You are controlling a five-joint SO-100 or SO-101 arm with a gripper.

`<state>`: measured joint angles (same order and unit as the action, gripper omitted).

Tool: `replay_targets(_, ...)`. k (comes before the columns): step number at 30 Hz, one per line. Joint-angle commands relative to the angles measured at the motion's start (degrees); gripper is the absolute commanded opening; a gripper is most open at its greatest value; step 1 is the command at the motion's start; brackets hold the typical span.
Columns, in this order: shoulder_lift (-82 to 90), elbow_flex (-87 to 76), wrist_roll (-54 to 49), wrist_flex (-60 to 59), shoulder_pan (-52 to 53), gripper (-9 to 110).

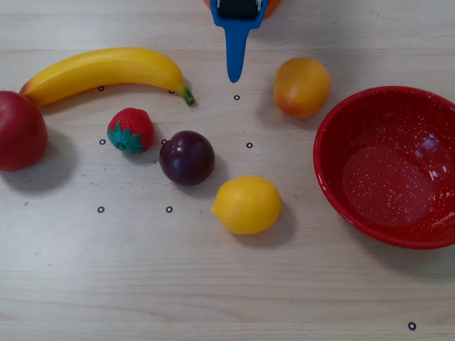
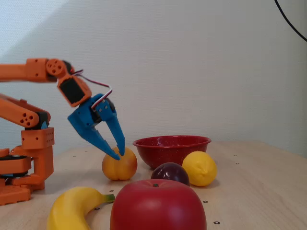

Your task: Put the lemon in the red bowl.

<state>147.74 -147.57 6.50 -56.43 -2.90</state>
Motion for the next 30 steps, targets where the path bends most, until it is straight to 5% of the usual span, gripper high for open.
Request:
replay_targets(1, -3.52, 10.46, 1.23, -1.58, -1.67, 0)
replay_targets(30, -63.54, 79.72, -1.76, -30.59, 0.79, 0)
